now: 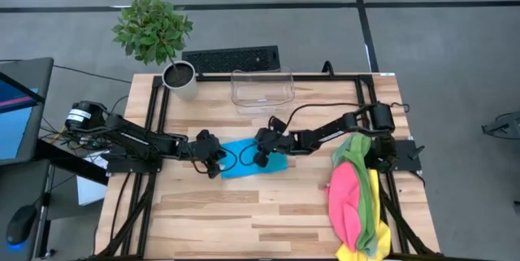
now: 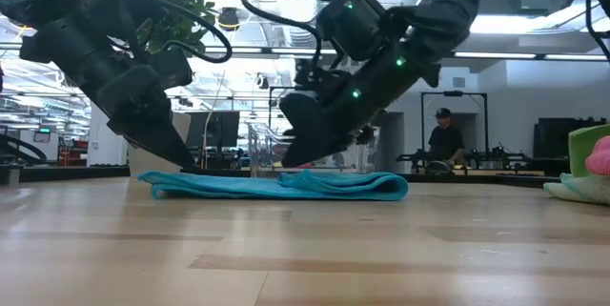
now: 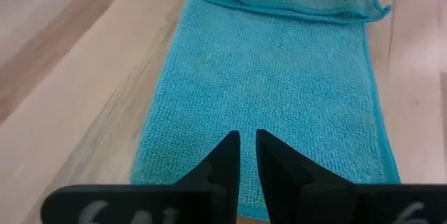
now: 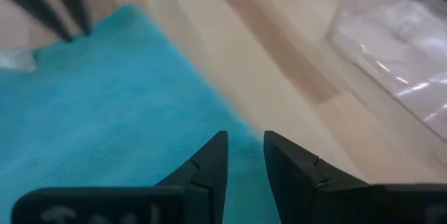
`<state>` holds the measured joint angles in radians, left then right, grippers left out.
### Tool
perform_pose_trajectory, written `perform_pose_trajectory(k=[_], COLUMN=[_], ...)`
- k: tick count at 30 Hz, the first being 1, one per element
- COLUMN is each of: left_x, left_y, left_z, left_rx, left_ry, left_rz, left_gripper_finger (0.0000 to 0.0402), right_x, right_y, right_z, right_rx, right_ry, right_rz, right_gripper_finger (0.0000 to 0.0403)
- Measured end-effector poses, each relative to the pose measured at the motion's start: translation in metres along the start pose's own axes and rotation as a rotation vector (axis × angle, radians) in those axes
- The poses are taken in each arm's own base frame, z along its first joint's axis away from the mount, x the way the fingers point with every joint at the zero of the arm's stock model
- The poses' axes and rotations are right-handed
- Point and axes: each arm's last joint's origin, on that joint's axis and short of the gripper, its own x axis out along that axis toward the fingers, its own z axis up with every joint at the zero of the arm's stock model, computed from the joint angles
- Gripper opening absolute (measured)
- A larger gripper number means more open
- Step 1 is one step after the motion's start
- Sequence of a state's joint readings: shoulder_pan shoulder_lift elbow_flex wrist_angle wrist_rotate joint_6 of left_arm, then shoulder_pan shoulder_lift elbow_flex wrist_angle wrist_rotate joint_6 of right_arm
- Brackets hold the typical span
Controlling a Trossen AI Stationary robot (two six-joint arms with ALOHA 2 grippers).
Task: Fold microfiber towels
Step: Fold the blue microfiber towel
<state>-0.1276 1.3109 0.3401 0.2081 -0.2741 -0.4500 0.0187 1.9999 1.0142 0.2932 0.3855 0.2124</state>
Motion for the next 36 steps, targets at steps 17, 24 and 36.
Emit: perform_pose_trajectory(k=[17, 24, 36], left_x=[0.0, 0.0, 0.0], left_y=[-0.001, -0.001, -0.001], left_z=[0.003, 0.002, 0.002], left_rx=[-0.042, -0.051, -0.044], left_ry=[-0.027, -0.022, -0.024], left_rz=[-0.013, -0.012, -0.014], left_gripper_finger=[0.0038, 0.0038, 0.0038], right_x=[0.022, -0.007, -0.056], right_y=[-0.009, -0.009, 0.032], right_z=[-0.027, 0.0, -0.071], right_rx=[0.08, 0.075, 0.173], right_ry=[-0.09, -0.12, -0.147], right_rz=[-0.024, -0.058, -0.193], right_gripper_finger=[0.0118, 0.0118, 0.0118])
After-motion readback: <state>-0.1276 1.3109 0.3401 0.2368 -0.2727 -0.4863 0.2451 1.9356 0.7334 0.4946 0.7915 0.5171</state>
